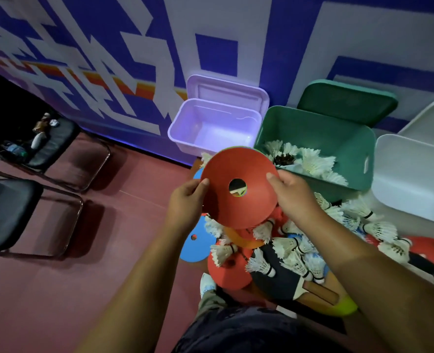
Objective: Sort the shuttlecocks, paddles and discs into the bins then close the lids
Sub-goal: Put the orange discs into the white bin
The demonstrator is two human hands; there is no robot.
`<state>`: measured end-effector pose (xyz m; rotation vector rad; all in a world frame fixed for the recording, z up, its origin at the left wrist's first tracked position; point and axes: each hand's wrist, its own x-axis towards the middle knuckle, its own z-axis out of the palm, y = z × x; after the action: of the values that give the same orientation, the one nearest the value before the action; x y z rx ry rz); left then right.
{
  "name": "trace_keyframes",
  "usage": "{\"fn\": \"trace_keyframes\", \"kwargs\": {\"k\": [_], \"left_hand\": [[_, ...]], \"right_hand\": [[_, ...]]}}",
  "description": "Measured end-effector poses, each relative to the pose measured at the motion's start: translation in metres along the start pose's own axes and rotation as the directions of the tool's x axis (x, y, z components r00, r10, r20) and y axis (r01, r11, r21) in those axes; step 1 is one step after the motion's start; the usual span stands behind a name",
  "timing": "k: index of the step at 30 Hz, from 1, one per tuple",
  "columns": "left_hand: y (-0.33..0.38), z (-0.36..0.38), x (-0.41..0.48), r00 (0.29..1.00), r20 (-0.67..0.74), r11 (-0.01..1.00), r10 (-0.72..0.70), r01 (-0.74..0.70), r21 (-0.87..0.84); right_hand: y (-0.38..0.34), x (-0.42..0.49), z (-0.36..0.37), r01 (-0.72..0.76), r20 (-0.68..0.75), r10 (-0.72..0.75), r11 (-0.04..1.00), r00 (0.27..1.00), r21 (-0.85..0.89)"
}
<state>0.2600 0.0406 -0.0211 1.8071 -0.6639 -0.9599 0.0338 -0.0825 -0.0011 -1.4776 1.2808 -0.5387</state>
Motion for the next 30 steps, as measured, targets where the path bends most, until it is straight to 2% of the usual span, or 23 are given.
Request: {"fn": "trace_keyframes", "kwargs": {"k": [3,5,6,8,11,14,19,23,27,30], "left_hand": [[-0.001,0.030,0.001,0.992,0.112,0.997,-0.051,0.044,0.064],[-0.008,0.042,0.004,0.992,0.123,0.977,-0.034,0.007,0.212],[-0.013,0.049,0.008,0.990,0.136,0.928,0.027,-0.076,0.366],[-0.025,0.062,0.014,0.978,0.177,0.766,0.106,-0.194,0.613],[-0.040,0.081,0.020,0.982,0.176,0.648,0.070,-0.179,0.740],[-0.052,0.094,0.024,0.986,0.135,0.605,0.096,-0.166,0.779],[-0.049,0.109,0.023,0.999,0.043,0.713,0.032,-0.053,0.700],[-0.052,0.110,0.028,0.999,-0.031,0.761,-0.010,0.028,0.648],[-0.053,0.105,0.031,0.991,-0.015,0.714,-0.130,0.104,0.692],[-0.055,0.103,0.028,0.989,-0.023,0.682,-0.144,0.116,0.722]], "right_hand": [[0.017,-0.010,-0.033,-0.025,-0.101,0.027,1.000,0.994,0.019],[0.025,-0.018,-0.051,-0.032,-0.157,0.032,0.999,0.987,0.005],[0.031,-0.022,-0.062,-0.040,-0.195,0.041,0.999,0.980,0.010],[0.045,-0.030,-0.081,-0.069,-0.258,0.078,0.997,0.963,0.044],[0.062,-0.043,-0.102,-0.105,-0.304,0.118,0.993,0.945,0.059],[0.076,-0.052,-0.113,-0.116,-0.333,0.122,0.993,0.935,0.038],[0.089,-0.061,-0.120,-0.162,-0.356,0.175,0.984,0.918,0.067],[0.093,-0.064,-0.123,-0.187,-0.352,0.206,0.979,0.913,0.086],[0.095,-0.065,-0.122,-0.190,-0.321,0.216,0.975,0.922,0.111],[0.095,-0.064,-0.123,-0.181,-0.325,0.202,0.979,0.924,0.093]]}}
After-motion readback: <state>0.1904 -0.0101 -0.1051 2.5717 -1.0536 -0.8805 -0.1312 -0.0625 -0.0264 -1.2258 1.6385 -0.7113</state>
